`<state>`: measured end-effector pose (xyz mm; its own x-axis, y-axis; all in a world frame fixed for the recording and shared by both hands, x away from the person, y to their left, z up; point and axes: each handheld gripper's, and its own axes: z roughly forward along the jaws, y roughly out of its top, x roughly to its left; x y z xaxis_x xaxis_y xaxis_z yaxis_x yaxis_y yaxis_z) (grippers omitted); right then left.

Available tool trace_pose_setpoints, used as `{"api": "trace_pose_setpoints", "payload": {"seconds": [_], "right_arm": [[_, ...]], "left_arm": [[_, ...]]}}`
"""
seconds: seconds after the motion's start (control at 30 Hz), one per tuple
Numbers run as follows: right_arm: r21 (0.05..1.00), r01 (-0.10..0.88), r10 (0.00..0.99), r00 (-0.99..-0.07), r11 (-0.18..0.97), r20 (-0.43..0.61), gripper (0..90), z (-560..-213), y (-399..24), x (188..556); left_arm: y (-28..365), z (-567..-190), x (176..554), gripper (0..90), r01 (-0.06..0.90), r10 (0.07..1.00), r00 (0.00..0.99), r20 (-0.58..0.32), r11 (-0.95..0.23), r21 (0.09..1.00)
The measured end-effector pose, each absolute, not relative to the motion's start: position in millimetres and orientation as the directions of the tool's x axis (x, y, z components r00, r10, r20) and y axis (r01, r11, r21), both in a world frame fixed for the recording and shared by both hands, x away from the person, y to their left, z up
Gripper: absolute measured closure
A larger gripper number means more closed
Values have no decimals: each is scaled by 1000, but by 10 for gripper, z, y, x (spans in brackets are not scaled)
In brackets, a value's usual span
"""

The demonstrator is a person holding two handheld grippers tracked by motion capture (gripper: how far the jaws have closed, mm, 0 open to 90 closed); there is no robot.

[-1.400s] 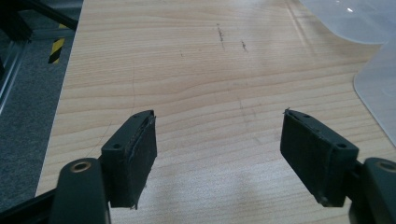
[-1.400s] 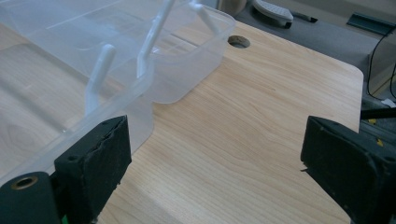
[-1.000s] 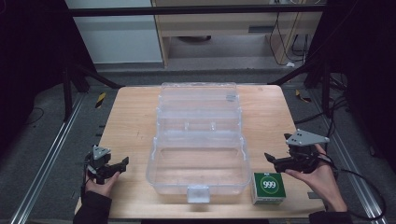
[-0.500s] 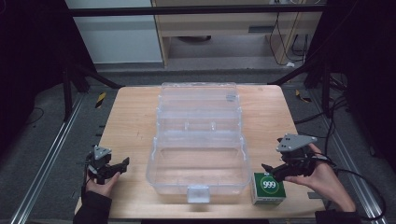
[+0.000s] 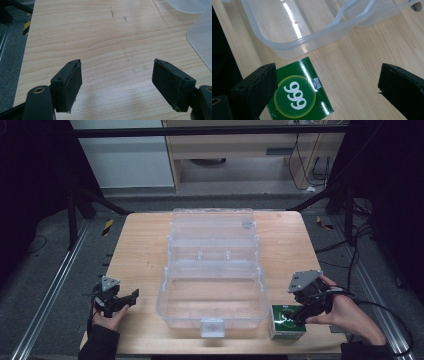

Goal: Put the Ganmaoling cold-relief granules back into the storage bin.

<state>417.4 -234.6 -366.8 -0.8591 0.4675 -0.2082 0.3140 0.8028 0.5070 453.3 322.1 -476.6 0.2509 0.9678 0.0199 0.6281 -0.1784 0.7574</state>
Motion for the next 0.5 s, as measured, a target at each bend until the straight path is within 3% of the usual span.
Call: {"api": "trace_pose_setpoints", "payload": {"seconds": [0.5], "right_arm": [[400, 285, 372, -914, 871, -159, 27, -3768, -2271, 4126]], "left_arm": [[3224, -4764, 4533, 233, 628, 968, 251, 22, -180, 757]]}}
